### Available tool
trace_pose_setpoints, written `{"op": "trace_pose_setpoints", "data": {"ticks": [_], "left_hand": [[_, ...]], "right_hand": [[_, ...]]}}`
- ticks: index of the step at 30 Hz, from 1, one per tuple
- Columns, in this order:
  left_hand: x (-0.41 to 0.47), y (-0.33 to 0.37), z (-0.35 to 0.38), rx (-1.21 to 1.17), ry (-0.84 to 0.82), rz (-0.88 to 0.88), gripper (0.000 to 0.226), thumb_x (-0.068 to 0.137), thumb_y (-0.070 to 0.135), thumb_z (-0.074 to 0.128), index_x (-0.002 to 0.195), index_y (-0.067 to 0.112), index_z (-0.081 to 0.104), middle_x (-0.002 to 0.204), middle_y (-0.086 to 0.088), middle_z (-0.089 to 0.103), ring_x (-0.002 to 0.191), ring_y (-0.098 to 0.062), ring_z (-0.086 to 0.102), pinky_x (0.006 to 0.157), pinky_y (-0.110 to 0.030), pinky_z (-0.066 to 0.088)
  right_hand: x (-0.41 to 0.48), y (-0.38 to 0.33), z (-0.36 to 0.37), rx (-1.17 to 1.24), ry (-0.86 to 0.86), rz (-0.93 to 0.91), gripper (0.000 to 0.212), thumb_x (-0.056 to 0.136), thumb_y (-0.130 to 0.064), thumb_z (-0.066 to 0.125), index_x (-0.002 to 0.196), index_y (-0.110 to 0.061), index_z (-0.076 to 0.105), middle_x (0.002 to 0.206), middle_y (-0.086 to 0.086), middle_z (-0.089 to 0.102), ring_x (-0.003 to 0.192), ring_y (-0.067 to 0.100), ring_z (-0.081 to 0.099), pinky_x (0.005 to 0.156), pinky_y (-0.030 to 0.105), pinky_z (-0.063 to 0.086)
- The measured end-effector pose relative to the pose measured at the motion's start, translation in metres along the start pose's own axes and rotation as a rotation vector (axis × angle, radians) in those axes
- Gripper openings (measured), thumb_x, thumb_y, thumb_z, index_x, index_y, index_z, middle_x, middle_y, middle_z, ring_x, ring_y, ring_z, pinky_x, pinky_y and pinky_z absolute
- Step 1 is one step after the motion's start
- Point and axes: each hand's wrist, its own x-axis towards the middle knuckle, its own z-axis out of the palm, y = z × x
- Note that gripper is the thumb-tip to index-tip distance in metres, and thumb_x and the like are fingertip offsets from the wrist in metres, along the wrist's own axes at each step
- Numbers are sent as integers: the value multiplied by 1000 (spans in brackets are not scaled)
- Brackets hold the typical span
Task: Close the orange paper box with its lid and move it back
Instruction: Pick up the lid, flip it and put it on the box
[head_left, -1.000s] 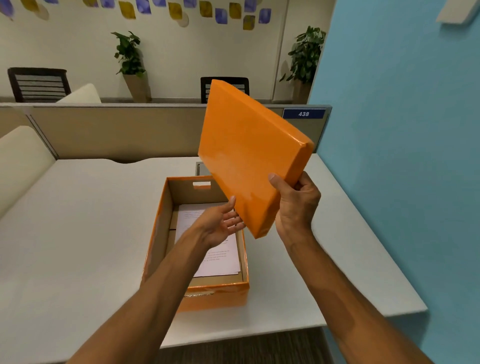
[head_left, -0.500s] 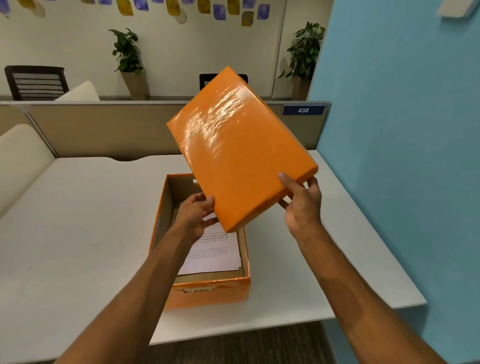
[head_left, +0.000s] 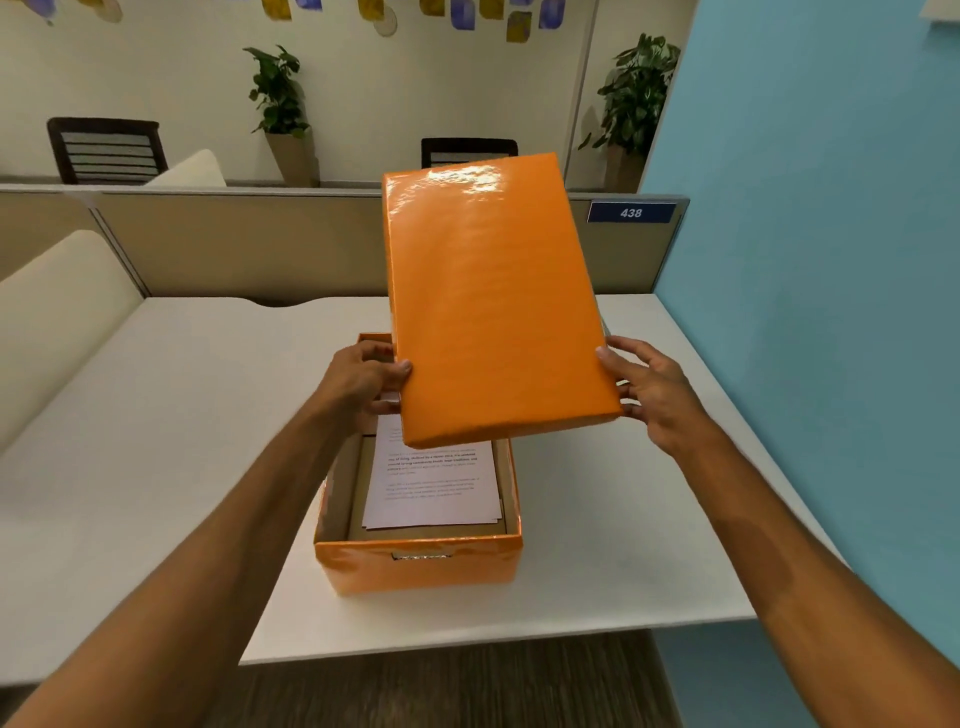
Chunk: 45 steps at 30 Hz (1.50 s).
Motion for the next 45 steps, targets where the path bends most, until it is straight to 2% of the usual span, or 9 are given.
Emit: {"op": "trace_pose_setpoints", "data": {"ticks": [4,10,16,22,28,32,37,41,45], "left_hand": [[-8,1,-10,65,-6,-28,44,91,14,68,131,11,52,124,-11,59,109,-34,61,85,-51,54],[-16,-8,-23,153,15,-83,36,89,17,71,121,15,54,119,-10,61,105,-33,61,77,-44,54],[-27,-25,-36,164,42,-135,45,89,16,70,130,8,55,124,-12,61,111,-33,60,89,-46,52],[-40,-52,-49,170,101,-120,40,92,15,67,130,4,58,127,-13,61,118,-35,59,99,-50,49],[-42,-74,-62,275,114,-101,41,94,17,65,132,2,57,129,-14,62,119,-34,58,103,-52,48],[-35,-85,-74,327,73,-134,42,92,19,68,130,4,58,125,-12,62,117,-33,58,100,-50,48],[-26,-96,-85,247,55,-161,36,91,13,68,125,4,61,117,-12,66,107,-32,65,91,-45,55],[-17,-104,-91,246,38,-151,26,92,11,67,117,6,63,108,-8,69,99,-28,67,79,-38,56],[-11,-116,-93,242,-3,-152,20,90,10,68,109,5,67,104,-9,72,98,-27,68,68,-28,55]], "right_hand": [[3,4,9,-27,-47,39,39,84,-47,69,114,-24,61,112,1,68,95,25,68,62,32,56],[9,19,24,-69,-65,74,39,86,-37,72,120,-24,57,109,0,65,88,19,68,52,26,56],[9,33,37,-105,-123,120,36,84,-37,73,114,-25,58,97,-7,66,82,16,68,45,23,53],[2,53,52,-132,-200,144,33,86,-35,73,113,-23,58,98,-6,66,84,18,69,51,27,54],[-7,70,65,-95,-262,240,29,91,-23,70,116,-12,62,109,7,67,97,27,67,67,45,59],[-7,70,72,-93,-269,271,23,92,-18,69,112,-10,63,108,11,68,96,27,68,66,45,59],[-7,75,83,-118,-229,289,27,93,-16,67,115,0,65,107,16,69,96,30,69,63,42,60],[-9,82,93,-137,-164,282,18,95,-15,65,108,-2,66,101,14,70,92,28,70,56,35,58],[-10,87,96,-157,-111,295,16,95,-15,64,107,-5,66,97,12,70,85,23,69,56,33,55]]}}
